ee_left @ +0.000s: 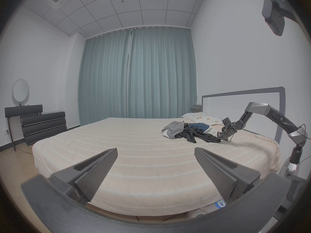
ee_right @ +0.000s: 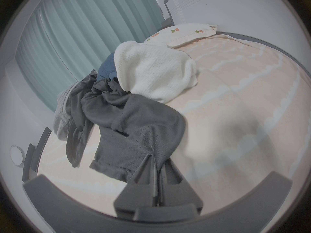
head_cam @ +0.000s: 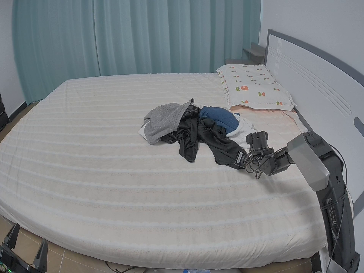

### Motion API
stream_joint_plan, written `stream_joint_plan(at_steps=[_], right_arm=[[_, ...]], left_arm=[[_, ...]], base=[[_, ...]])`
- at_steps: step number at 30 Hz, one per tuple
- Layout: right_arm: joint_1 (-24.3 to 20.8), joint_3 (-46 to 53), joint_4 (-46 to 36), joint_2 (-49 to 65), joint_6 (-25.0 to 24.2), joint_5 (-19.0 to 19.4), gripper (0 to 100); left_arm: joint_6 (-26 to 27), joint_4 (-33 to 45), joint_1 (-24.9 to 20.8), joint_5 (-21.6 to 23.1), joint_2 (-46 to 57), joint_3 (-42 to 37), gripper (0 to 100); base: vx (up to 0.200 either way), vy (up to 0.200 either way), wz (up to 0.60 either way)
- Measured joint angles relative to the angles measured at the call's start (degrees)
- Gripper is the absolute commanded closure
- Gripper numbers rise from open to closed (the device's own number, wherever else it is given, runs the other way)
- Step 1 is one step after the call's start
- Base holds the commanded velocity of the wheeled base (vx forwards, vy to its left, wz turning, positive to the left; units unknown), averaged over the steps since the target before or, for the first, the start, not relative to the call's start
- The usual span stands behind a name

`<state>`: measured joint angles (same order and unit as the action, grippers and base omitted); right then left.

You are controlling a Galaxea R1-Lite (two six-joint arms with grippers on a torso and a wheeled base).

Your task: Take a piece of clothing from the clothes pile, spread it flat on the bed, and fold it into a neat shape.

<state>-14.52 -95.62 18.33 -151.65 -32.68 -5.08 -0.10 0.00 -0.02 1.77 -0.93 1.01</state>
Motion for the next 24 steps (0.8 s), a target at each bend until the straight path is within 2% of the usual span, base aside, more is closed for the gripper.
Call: stream_joint_plan(at_steps=[9, 17, 21, 24], right_arm=[[-0.2, 17.5, 3.6, 11.4, -2.2, 10.3, 100], [-1.0, 37.9, 17.8, 26.4, -10.7, 19.7, 100], [-1.8, 46.9, 26.2, 35.8, -13.4, 24.2, 100], [-2.5, 50.8, 29.5, 42.9, -14.4, 26.6, 100]], left_arm=[[0.0, 0.0, 0.0, 0.0, 0.0, 0.0, 0], [0.0, 0.0, 0.0, 0.0, 0.0, 0.0, 0], [0.0, 0.0, 0.0, 0.0, 0.0, 0.0, 0], [0.0, 0.0, 0.0, 0.0, 0.0, 0.0, 0]], base=[[0.0, 0.0, 0.0], [0.0, 0.0, 0.0], [0.0, 0.0, 0.0], [0.0, 0.0, 0.0]])
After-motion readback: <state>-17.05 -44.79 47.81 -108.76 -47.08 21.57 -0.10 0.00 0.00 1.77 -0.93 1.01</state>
